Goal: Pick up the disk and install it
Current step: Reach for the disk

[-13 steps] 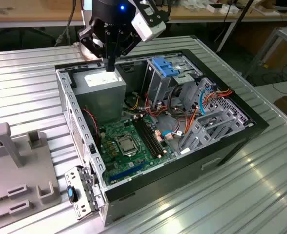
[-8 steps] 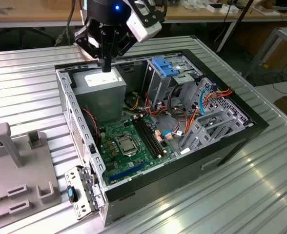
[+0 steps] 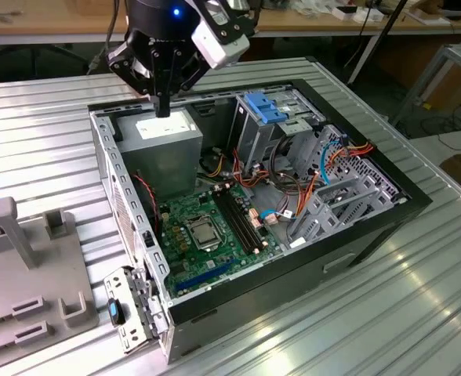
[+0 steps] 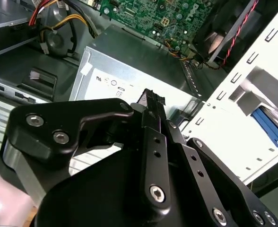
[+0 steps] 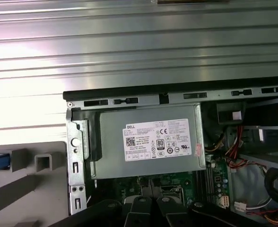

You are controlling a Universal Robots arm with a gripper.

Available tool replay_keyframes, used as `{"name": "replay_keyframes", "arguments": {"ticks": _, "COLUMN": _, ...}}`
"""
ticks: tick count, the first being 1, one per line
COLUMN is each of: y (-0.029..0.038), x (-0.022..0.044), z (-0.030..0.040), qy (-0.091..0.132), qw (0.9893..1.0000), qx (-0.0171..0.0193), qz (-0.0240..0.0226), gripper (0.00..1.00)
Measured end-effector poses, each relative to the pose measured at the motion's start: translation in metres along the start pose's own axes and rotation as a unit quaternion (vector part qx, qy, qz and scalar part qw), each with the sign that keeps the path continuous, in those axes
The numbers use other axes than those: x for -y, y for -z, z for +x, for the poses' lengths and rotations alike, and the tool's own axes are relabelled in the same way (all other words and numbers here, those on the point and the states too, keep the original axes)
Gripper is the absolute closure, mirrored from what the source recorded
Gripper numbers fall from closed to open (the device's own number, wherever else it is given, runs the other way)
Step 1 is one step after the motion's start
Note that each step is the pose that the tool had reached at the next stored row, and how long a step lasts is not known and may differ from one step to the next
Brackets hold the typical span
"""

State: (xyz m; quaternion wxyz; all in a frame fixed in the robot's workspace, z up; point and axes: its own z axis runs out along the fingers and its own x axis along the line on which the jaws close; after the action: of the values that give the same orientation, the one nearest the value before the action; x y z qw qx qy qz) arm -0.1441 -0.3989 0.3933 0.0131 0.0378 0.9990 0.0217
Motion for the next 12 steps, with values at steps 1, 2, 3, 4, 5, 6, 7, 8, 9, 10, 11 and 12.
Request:
{"name": "replay_keyframes", "arguments": {"ticks": 1, "y": 0.0, "x": 0.0001, "z": 0.0016, "qy": 0.0, "qw": 1.0, "qx": 0.0, "qz": 0.0, "gripper": 0.89}}
{"name": "replay_keyframes", "arguments": {"ticks": 2, "y": 0.0001, "x": 0.0002, "z": 0.0029, "qy": 0.0, "qw": 1.0, "qx": 0.0, "qz": 0.0, "gripper": 0.89}}
{"name": "replay_keyframes", "arguments": {"ticks": 3, "y": 0.0001, "x": 0.0004, "z": 0.0048, "qy": 0.0, "qw": 1.0, "qx": 0.0, "qz": 0.0, "gripper": 0.89}}
{"name": "replay_keyframes", "arguments": {"ticks": 4, "y": 0.0001, "x": 0.0005, "z": 0.0065, "qy": 0.0, "qw": 1.0, "qx": 0.0, "qz": -0.0001, "gripper": 0.89}}
{"name": "replay_keyframes", "arguments": {"ticks": 5, "y": 0.0002, "x": 0.0007, "z": 0.0086, "qy": 0.0, "qw": 1.0, "qx": 0.0, "qz": 0.0, "gripper": 0.89}}
{"name": "replay_keyframes", "arguments": {"ticks": 6, "y": 0.0003, "x": 0.0009, "z": 0.0115, "qy": 0.0, "qw": 1.0, "qx": 0.0, "qz": 0.0, "gripper": 0.89}}
{"name": "replay_keyframes", "arguments": {"ticks": 7, "y": 0.0004, "x": 0.0011, "z": 0.0148, "qy": 0.0, "qw": 1.0, "qx": 0.0, "qz": 0.0, "gripper": 0.89}}
{"name": "replay_keyframes", "arguments": {"ticks": 8, "y": 0.0005, "x": 0.0013, "z": 0.0175, "qy": 0.0, "qw": 1.0, "qx": 0.0, "qz": 0.0, "gripper": 0.89}}
{"name": "replay_keyframes", "arguments": {"ticks": 9, "y": 0.0006, "x": 0.0015, "z": 0.0202, "qy": 0.0, "qw": 1.0, "qx": 0.0, "qz": 0.0, "gripper": 0.89}}
{"name": "replay_keyframes", "arguments": {"ticks": 10, "y": 0.0006, "x": 0.0018, "z": 0.0242, "qy": 0.0, "qw": 1.0, "qx": 0.0, "qz": 0.0, "gripper": 0.89}}
{"name": "replay_keyframes", "arguments": {"ticks": 11, "y": 0.0008, "x": 0.0022, "z": 0.0288, "qy": 0.0, "qw": 1.0, "qx": 0.0, "qz": 0.0, "gripper": 0.89}}
{"name": "replay_keyframes", "arguments": {"ticks": 12, "y": 0.0008, "x": 0.0023, "z": 0.0304, "qy": 0.0, "qw": 1.0, "qx": 0.0, "qz": 0.0, "gripper": 0.89}}
